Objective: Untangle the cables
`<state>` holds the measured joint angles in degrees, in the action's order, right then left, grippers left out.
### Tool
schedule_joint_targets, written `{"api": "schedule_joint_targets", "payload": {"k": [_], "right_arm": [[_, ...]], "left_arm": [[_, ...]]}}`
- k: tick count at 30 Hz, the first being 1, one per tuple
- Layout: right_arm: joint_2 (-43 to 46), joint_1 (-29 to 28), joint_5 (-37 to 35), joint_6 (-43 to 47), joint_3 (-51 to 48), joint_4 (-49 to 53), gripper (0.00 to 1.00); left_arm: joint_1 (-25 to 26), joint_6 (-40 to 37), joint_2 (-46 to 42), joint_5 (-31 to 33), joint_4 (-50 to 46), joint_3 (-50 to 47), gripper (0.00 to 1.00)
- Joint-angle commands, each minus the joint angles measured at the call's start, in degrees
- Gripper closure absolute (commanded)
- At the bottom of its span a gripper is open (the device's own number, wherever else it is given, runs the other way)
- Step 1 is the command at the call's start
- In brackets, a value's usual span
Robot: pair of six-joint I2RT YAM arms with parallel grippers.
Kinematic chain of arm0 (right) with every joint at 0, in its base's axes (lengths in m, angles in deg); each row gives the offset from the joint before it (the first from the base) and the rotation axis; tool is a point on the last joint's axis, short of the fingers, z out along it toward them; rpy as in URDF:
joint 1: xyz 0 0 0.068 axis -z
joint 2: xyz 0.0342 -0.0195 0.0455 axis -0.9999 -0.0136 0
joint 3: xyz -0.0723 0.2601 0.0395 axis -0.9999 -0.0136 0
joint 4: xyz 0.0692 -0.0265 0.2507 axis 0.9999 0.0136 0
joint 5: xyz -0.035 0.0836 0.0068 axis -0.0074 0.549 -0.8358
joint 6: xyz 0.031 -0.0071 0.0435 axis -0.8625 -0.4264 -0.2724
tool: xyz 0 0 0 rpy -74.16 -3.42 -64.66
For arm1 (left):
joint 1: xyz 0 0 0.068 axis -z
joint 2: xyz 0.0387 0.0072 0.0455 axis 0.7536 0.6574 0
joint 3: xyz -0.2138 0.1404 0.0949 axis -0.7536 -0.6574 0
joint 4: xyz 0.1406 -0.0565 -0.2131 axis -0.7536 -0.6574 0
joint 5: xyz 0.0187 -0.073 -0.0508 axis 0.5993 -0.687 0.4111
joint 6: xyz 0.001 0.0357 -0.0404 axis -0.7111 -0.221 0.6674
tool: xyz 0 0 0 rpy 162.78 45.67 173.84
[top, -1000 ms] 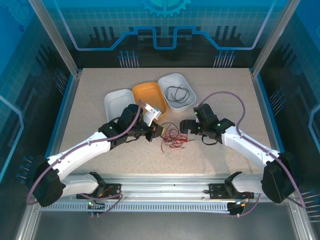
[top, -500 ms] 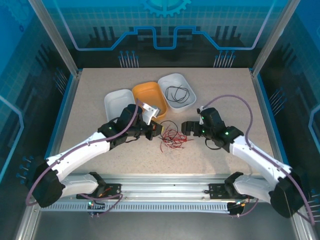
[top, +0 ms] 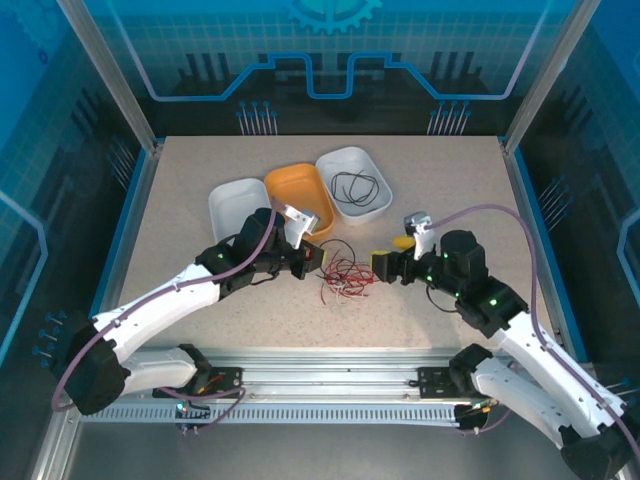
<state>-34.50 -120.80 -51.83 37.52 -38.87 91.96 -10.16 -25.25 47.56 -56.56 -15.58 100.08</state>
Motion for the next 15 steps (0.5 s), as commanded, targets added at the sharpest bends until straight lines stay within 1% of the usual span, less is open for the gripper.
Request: {"api": "schedule_joint_targets", "payload": {"k": [1,4,5,6,11,14,15], "right_arm": [[-4.8,-2.1,6.6,1.9,2.0,-1.8,0.3],[-10.0,-4.3,6.3,2.9,4.0,-2.5,0.36],[-11.6,-4.9,5.9,3.0,4.6,-3.1,0.41],[-13.1,-5.4,5.6,3.1,5.2,-3.8,0.43],[-18.0,-6.0,6.3,2.4,5.4,-9.5,0.44],[-20.0,-6.2,7.6,1.4,5.0,-13.1,0.5],[-20.5,-6.3,7.9,1.0,5.1,-14.1,0.55]], "left_arm": [[-0.4,0.0,-0.1,-1.7,0.9,1.3,1.0],[-0.4,0.0,-0.4,-1.9,1.1,0.9,1.0],[-0.4,0.1,-0.5,-1.8,1.1,0.8,1.0],[-0.4,0.2,-0.6,-1.8,1.1,0.7,1.0],[-0.4,0.3,-0.1,-2.8,1.5,1.0,1.0],[-0.4,0.5,0.5,-3.4,1.6,1.3,1.0],[-0.4,0.7,0.8,-3.4,1.8,1.2,1.0]]}}
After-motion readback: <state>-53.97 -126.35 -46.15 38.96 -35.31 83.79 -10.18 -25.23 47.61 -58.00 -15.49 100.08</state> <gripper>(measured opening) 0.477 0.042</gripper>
